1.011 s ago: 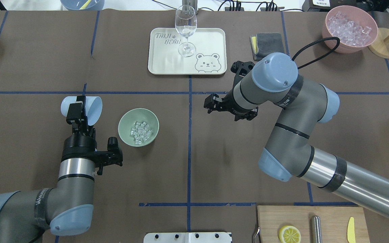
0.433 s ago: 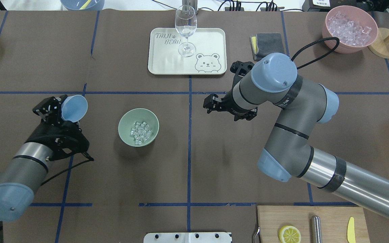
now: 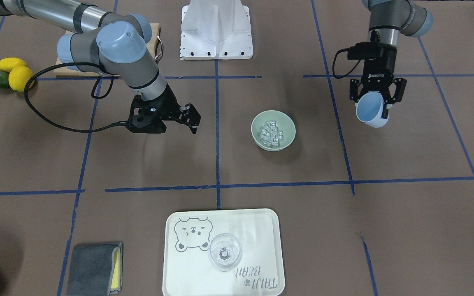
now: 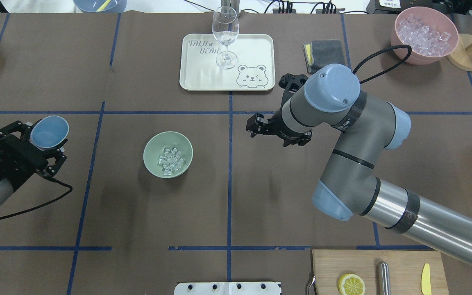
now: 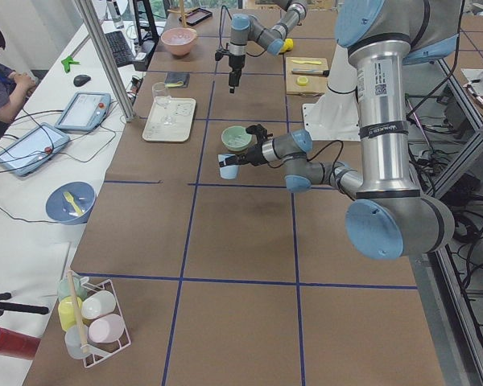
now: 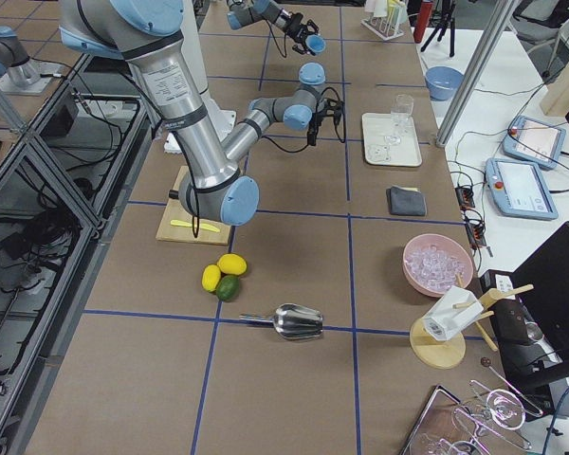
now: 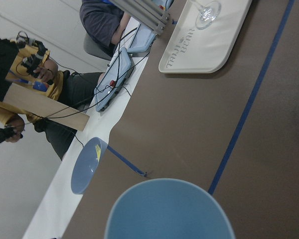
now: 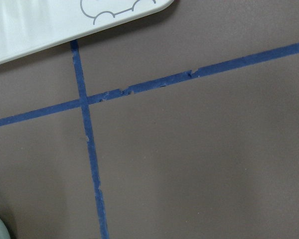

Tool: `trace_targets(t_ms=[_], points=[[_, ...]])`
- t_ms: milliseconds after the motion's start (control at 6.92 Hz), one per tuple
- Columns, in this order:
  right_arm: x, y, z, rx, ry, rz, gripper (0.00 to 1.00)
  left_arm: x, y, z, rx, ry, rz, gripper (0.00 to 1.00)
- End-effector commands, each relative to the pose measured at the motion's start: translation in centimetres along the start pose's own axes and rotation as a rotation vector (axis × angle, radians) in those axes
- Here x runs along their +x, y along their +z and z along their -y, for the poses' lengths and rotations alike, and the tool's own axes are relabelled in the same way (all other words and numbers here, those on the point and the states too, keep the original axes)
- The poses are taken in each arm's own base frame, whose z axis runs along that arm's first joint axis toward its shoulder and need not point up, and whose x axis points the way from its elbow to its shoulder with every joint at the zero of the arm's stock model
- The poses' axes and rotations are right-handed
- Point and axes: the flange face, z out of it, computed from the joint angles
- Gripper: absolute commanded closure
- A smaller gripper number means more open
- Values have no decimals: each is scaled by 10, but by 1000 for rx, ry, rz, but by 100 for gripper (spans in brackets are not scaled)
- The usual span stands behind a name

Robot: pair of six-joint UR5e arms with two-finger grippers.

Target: Pour ice into bowl

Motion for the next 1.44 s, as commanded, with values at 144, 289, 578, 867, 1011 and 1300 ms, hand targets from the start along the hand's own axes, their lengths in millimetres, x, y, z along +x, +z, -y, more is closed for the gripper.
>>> trace_targets(t_ms=[144,289,578,867,1011,1300], points=[[-32,-2,-9,10,-17,22,0,-51,-23,-84,112,-493,-23,100],[-60,9,-20,24,-36,24,0,-58,-22,-94,123,-598,22,100],[-134,60,-55,55,-27,-7,0,-68,-9,-131,146,-794,138,100],[-166,77,-86,50,-26,-10,0,-61,6,-135,194,-844,202,100],[-173,79,-92,53,-24,-8,0,-49,23,-145,192,-833,228,100],[-185,110,-97,61,-29,-62,10,-46,26,-148,187,-826,227,100]])
